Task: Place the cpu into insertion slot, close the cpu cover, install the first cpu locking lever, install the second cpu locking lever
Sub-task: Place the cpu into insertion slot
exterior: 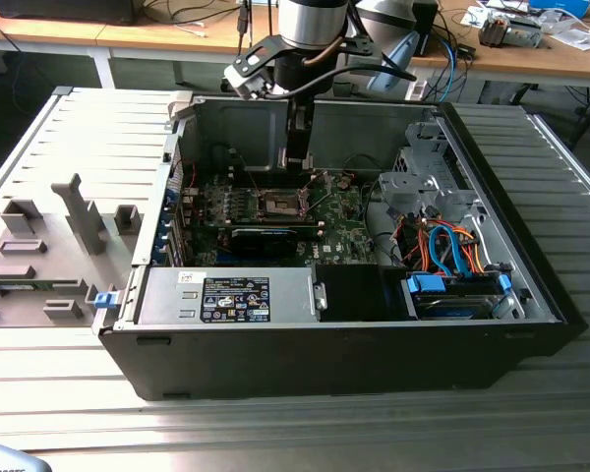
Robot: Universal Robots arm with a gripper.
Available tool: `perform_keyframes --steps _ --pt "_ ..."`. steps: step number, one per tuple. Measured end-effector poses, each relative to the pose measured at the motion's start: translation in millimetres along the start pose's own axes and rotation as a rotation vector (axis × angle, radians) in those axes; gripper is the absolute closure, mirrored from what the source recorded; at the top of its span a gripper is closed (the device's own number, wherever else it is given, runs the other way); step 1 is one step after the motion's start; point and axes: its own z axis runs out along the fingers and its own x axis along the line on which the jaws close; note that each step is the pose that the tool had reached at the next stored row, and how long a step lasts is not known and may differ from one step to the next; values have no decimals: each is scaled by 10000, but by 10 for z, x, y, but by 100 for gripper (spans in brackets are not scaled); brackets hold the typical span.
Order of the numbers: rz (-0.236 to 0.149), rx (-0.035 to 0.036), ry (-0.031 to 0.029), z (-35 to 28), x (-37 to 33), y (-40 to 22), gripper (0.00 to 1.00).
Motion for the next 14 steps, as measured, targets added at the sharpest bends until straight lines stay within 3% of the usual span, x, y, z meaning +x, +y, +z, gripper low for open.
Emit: perform_keyframes --steps 14 --pt "215 5 5 0 0 0 45"
